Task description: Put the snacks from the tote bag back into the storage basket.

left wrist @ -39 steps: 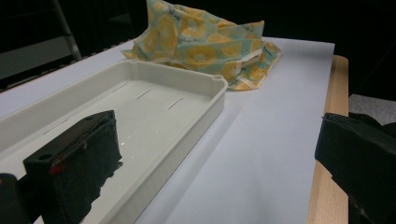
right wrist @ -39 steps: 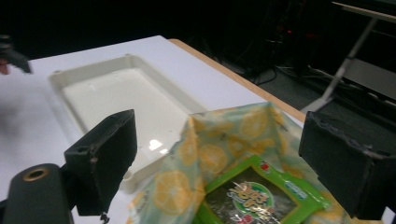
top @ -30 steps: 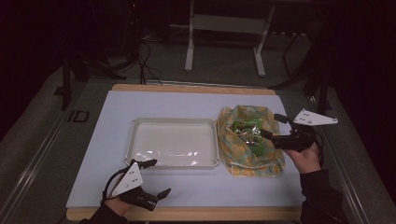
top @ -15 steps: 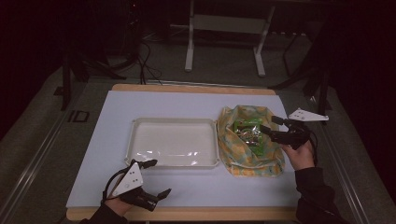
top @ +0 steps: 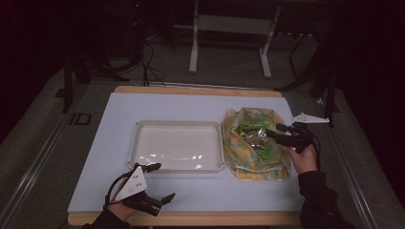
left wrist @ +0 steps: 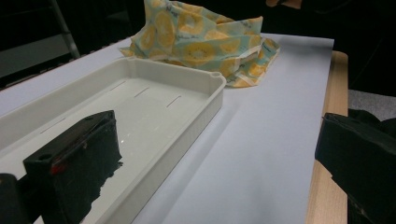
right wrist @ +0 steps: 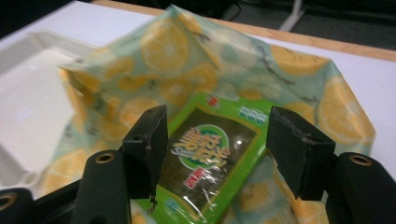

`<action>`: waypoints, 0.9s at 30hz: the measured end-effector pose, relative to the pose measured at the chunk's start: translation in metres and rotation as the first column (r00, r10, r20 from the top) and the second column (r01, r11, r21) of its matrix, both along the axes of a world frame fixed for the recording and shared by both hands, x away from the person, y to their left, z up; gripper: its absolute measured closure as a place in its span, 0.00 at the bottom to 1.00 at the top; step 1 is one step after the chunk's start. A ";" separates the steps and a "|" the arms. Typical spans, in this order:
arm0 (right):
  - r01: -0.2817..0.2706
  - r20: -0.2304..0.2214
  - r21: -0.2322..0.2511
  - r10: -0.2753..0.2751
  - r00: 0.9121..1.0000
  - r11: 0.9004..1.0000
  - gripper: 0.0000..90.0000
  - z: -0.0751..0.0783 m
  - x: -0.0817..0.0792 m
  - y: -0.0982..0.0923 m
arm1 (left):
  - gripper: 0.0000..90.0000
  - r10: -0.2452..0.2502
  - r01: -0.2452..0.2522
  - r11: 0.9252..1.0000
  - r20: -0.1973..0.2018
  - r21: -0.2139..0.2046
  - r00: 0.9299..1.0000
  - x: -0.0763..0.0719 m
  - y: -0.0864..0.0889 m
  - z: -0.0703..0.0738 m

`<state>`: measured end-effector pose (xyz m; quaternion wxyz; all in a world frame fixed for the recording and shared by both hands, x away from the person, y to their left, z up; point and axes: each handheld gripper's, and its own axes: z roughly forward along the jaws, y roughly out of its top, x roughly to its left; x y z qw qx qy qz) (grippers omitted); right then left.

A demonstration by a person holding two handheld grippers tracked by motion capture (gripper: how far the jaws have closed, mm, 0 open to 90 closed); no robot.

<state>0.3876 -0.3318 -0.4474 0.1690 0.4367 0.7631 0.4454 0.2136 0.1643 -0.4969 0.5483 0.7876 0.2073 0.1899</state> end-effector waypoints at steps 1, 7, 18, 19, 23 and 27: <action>-0.004 -0.014 0.010 0.004 1.000 1.000 0.45 -0.002 0.001 0.000 | 0.01 0.000 0.000 1.000 0.001 0.001 1.000 0.000 0.000 0.000; 0.011 -0.060 0.020 -0.010 0.998 1.000 0.50 -0.011 0.007 -0.002 | 0.00 -0.001 0.001 1.000 0.000 0.001 1.000 0.000 0.000 0.000; 0.044 -0.204 0.030 -0.037 0.978 0.999 0.58 -0.030 0.020 -0.007 | 0.00 -0.005 0.005 1.000 0.004 0.007 1.000 0.000 -0.001 -0.001; 0.044 -0.204 0.030 -0.037 0.978 0.999 0.58 -0.030 0.020 -0.007 | 0.00 -0.005 0.005 1.000 0.004 0.007 1.000 0.000 -0.001 -0.001; 0.055 -0.247 0.014 -0.050 0.968 0.998 0.59 -0.036 0.025 -0.003 | 0.00 -0.004 0.004 1.000 0.005 0.009 1.000 0.000 -0.002 -0.001; 0.067 -0.258 0.002 -0.064 0.964 0.998 0.59 -0.040 0.027 -0.002 | 0.00 -0.004 0.004 1.000 0.005 0.010 1.000 0.000 -0.001 -0.001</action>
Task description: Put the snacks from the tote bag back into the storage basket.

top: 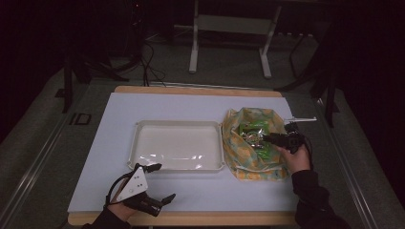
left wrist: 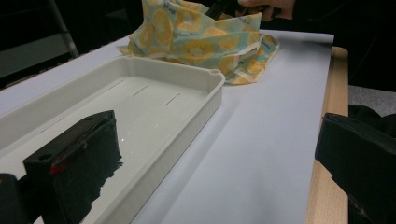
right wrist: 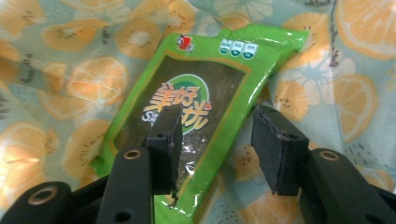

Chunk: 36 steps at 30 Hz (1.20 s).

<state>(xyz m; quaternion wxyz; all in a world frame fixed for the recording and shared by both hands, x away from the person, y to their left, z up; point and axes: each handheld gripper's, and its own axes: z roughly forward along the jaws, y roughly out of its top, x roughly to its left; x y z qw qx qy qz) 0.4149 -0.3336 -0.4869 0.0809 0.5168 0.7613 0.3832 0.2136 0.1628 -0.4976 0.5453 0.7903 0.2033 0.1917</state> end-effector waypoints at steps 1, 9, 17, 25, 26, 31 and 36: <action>0.003 -0.006 0.001 -0.003 1.000 1.000 0.59 -0.001 0.001 0.000 | 0.00 -0.001 0.001 1.000 -0.001 0.001 1.000 0.000 0.000 0.000; 0.012 -0.095 -0.019 -0.014 0.995 1.000 0.66 -0.013 0.008 0.003 | 0.00 -0.002 0.002 1.000 -0.002 0.003 1.000 0.000 0.000 0.000; 0.022 -0.171 -0.042 -0.029 0.985 0.999 0.77 -0.018 0.013 0.007 | 0.00 -0.005 0.005 1.000 -0.003 0.006 1.000 0.001 0.000 0.000; 0.042 -0.202 -0.088 -0.059 0.978 0.995 0.87 -0.020 0.013 0.017 | 0.00 -0.007 0.007 1.000 -0.002 0.006 1.000 0.001 -0.001 0.000; 0.042 -0.202 -0.091 -0.059 0.978 0.995 0.89 -0.020 0.013 0.018 | 0.00 -0.007 0.007 1.000 -0.002 0.007 1.000 0.001 -0.001 0.000; 0.042 -0.191 -0.106 -0.062 0.980 0.993 0.94 -0.019 0.012 0.022 | 0.00 -0.007 0.007 1.000 -0.002 0.007 1.000 0.001 -0.001 0.000; 0.054 -0.192 -0.082 -0.068 0.979 0.995 0.98 -0.016 0.010 0.022 | 0.00 -0.007 0.007 1.000 -0.003 0.008 1.000 0.001 -0.001 0.000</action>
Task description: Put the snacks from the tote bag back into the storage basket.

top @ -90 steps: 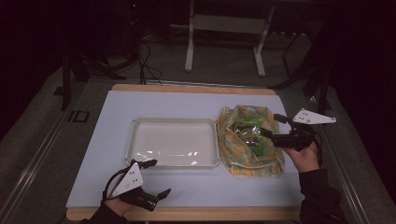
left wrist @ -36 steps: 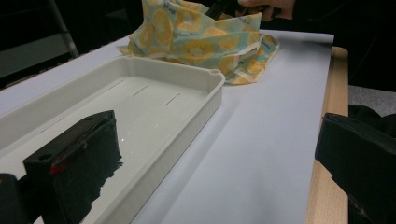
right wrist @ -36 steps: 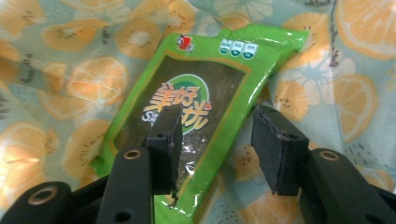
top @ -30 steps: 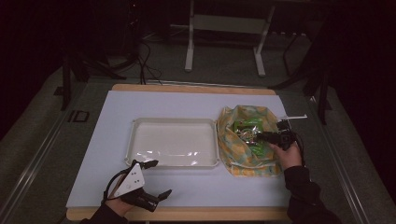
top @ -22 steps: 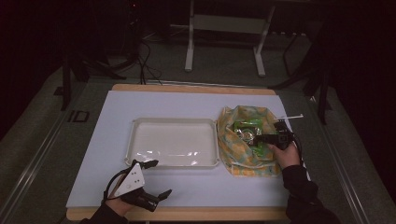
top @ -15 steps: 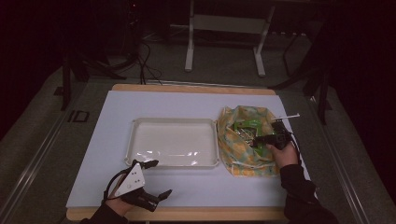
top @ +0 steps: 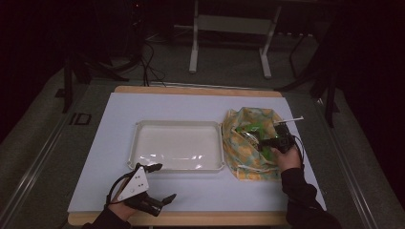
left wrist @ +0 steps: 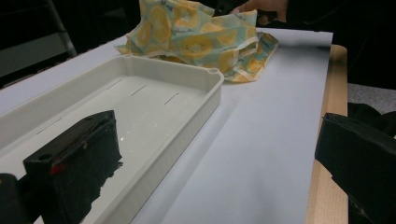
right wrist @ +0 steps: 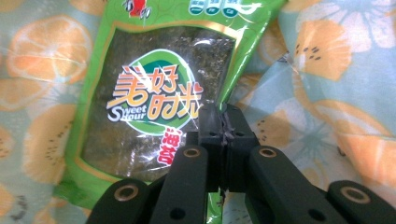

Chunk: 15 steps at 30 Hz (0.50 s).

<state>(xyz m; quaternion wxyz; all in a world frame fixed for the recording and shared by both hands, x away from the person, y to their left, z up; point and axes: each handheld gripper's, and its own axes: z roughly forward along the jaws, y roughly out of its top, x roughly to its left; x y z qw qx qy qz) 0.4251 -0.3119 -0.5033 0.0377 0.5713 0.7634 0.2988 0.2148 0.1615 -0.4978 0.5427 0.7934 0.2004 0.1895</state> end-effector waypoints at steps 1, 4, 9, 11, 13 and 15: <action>0.002 0.003 0.007 -0.002 1.000 1.000 0.98 0.001 0.000 0.000 | 0.01 0.000 0.000 1.000 0.000 0.000 1.000 0.000 0.000 0.000; 0.007 0.016 0.036 -0.008 1.000 0.999 0.99 0.003 -0.002 -0.003 | 0.01 0.001 -0.001 1.000 0.001 0.000 1.000 0.000 0.000 0.000; 0.018 0.032 0.073 -0.020 0.999 0.997 0.99 0.010 -0.006 -0.008 | 0.00 0.001 -0.001 1.000 0.003 0.002 1.000 0.000 0.000 0.000; 0.016 0.039 0.078 -0.019 0.999 0.997 0.99 0.013 -0.007 -0.009 | 0.00 0.002 -0.002 1.000 0.003 0.001 1.000 0.000 0.000 0.000; 0.022 0.053 0.081 -0.026 0.998 0.997 0.99 0.016 -0.008 -0.010 | 0.00 0.002 -0.002 1.000 0.003 0.001 1.000 0.000 0.000 0.000; 0.026 0.057 0.094 -0.032 0.998 0.995 0.99 0.019 -0.009 -0.012 | 0.00 0.002 -0.002 1.000 0.003 0.000 1.000 0.000 0.000 0.000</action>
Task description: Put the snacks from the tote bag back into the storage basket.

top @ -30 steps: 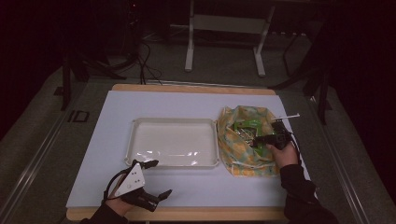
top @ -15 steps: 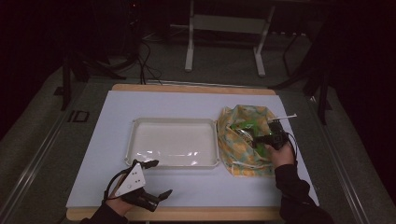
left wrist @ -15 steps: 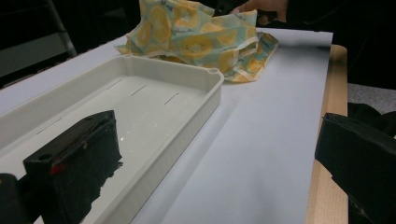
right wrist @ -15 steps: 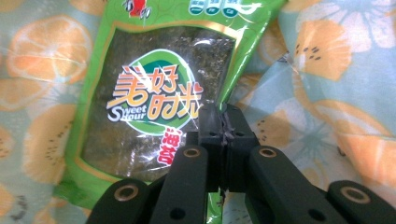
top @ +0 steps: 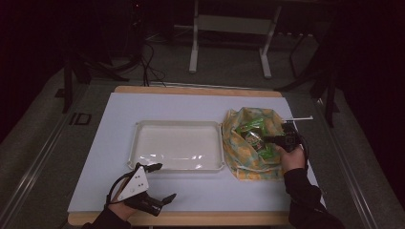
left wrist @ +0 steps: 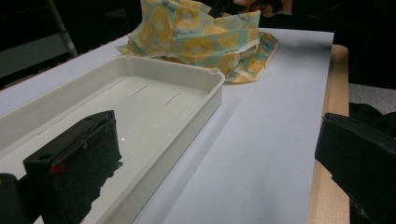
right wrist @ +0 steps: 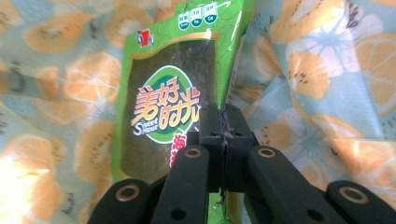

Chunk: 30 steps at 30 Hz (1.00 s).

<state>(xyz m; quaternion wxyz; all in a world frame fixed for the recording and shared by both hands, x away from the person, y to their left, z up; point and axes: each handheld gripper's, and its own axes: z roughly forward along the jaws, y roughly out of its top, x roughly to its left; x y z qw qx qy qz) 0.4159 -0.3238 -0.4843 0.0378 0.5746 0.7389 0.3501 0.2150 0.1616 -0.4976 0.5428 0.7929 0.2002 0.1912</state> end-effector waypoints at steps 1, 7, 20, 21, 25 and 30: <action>0.006 0.007 0.003 -0.006 1.000 1.000 0.99 0.001 -0.001 -0.001 | 0.00 -0.001 0.001 1.000 0.000 0.001 1.000 0.000 0.000 0.000; 0.012 0.033 0.011 -0.013 0.999 1.000 0.99 0.010 -0.005 -0.004 | 0.00 0.000 0.000 1.000 0.000 0.002 1.000 0.000 0.000 0.000; 0.040 0.073 0.066 -0.045 0.996 0.997 0.99 0.026 -0.014 -0.019 | 0.00 -0.002 0.002 1.000 0.000 0.004 1.000 0.000 -0.001 0.000; 0.039 0.075 0.066 -0.044 0.996 0.997 0.99 0.028 -0.014 -0.020 | 0.00 -0.002 0.002 1.000 0.000 0.005 1.000 0.000 -0.001 0.000; 0.048 0.088 0.082 -0.056 0.995 0.995 0.99 0.033 -0.016 -0.024 | 0.00 -0.002 0.002 1.000 0.000 0.006 1.000 0.000 -0.001 0.000; 0.061 0.101 0.091 -0.070 0.992 0.994 0.99 0.038 -0.019 -0.028 | 0.00 -0.001 0.001 1.000 0.001 0.006 1.000 0.000 -0.001 0.000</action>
